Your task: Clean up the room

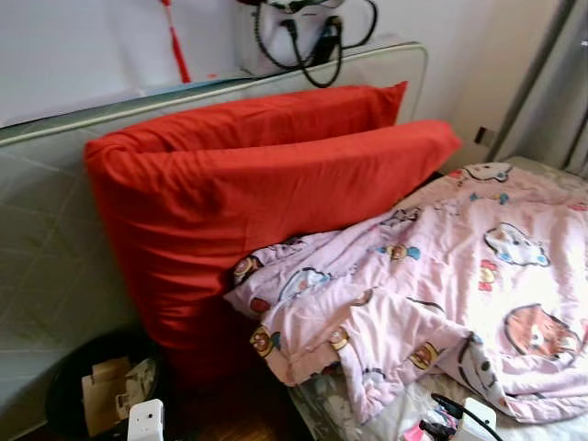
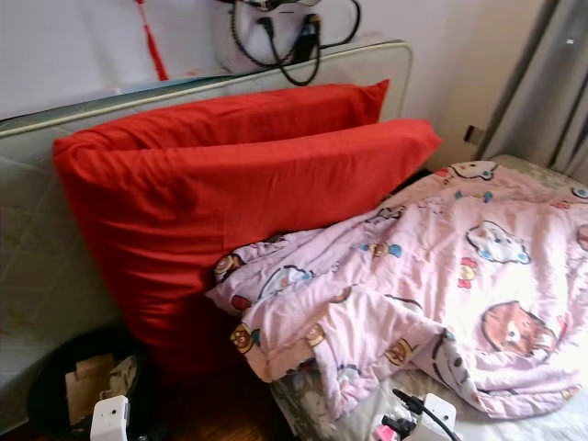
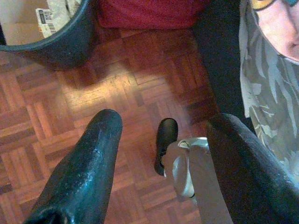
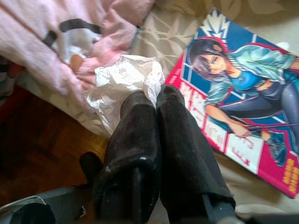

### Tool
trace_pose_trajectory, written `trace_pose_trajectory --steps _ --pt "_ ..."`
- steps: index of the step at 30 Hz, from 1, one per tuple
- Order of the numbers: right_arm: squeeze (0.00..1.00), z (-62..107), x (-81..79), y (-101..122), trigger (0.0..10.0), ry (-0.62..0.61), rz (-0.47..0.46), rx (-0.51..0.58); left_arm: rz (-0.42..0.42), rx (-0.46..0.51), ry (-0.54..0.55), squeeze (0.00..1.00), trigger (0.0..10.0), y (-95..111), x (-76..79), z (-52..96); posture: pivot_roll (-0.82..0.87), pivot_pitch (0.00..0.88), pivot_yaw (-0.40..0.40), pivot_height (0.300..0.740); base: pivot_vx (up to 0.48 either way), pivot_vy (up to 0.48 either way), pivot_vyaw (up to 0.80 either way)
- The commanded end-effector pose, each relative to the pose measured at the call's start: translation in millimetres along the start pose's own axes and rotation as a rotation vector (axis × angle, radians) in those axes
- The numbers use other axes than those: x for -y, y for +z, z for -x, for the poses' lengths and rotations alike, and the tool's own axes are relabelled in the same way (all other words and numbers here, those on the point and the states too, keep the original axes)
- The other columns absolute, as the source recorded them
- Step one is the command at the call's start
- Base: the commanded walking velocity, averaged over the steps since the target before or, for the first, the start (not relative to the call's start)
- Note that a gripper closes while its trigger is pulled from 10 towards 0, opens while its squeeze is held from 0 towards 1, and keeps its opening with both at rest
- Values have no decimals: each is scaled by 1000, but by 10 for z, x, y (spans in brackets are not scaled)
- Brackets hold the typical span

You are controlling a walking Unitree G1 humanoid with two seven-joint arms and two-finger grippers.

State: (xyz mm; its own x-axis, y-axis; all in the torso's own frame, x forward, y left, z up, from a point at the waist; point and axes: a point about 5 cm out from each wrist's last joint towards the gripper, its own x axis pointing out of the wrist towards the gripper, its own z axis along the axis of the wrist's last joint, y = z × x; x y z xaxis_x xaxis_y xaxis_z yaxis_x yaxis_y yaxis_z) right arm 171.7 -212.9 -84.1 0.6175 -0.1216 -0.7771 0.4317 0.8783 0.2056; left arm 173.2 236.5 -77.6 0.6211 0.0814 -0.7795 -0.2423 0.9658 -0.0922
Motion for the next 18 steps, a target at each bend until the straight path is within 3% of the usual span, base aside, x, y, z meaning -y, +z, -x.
trace_pose_trajectory --steps 1,9,18 --pt "0 3 15 -11 10000 -7 -6 -8 -6 -6 -4 0 10000 9 23 -9 -4 0 -2 740 0 251 0" --pt "0 4 25 -13 10000 -10 -1 -11 -3 -5 2 0 10000 -11 -54 15 0 0 -5 740 0 247 0" --pt "0 3 14 -15 10000 -8 -8 -10 0 3 -1 0 10000 6 -45 11 1 0 -5 740 0 382 0"
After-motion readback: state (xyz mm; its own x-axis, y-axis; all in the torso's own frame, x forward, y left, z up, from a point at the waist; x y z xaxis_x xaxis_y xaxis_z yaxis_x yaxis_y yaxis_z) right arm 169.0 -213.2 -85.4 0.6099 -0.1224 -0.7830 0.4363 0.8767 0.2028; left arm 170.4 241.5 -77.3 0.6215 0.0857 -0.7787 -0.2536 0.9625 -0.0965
